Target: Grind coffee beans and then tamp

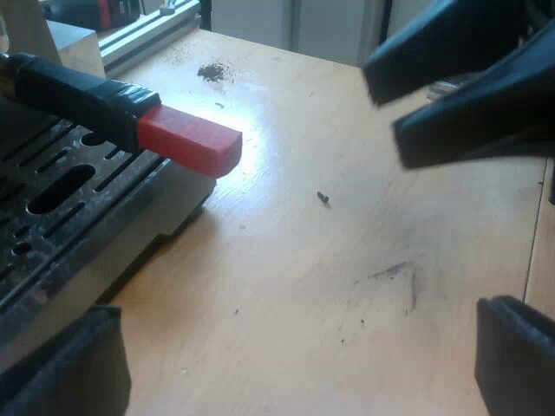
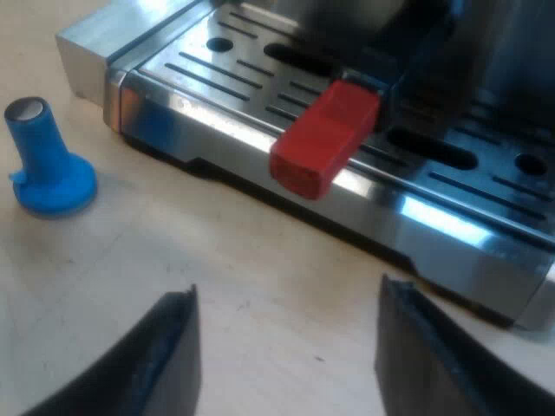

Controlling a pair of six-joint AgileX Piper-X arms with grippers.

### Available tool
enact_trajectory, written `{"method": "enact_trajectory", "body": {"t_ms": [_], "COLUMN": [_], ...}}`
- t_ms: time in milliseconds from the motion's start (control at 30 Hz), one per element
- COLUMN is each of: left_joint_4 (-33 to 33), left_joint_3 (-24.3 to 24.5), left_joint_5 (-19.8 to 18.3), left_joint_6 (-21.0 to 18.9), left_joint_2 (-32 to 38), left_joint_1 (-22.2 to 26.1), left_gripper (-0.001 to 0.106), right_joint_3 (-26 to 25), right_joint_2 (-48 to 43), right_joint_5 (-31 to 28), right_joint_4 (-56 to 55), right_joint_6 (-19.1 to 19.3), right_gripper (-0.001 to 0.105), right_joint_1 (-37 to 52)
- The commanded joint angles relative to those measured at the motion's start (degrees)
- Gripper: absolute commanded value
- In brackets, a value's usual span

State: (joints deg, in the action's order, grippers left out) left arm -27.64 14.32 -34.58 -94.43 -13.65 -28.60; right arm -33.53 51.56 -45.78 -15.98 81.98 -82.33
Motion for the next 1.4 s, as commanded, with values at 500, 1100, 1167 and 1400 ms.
{"method": "enact_trajectory", "body": {"t_ms": [500,1100,1167,1400], "left_joint_4": [0.97,0.97,0.97,1.88], "left_joint_3": [-0.12,-0.12,-0.12,-0.12], "left_joint_5": [-0.36,-0.36,-0.36,-0.36], "left_joint_6": [-0.38,-0.84,-0.84,-1.73], "left_joint_2": [-0.2,-0.2,-0.2,-0.2], "left_joint_1": [-0.26,-0.26,-0.26,-0.26], "left_gripper": [0.082,0.082,0.082,0.082], "right_joint_3": [-0.11,-0.23,-0.23,-0.29], "right_joint_2": [17.89,25.0,25.0,25.0], "right_joint_5": [-11.41,-13.56,-13.56,-17.22], "right_joint_4": [23.79,35.43,35.43,35.89], "right_joint_6": [-1.28,-1.16,-1.16,-0.75], "right_gripper": [0.012,0.012,0.012,0.012], "right_joint_1": [0.15,6.16,7.04,8.85]}}
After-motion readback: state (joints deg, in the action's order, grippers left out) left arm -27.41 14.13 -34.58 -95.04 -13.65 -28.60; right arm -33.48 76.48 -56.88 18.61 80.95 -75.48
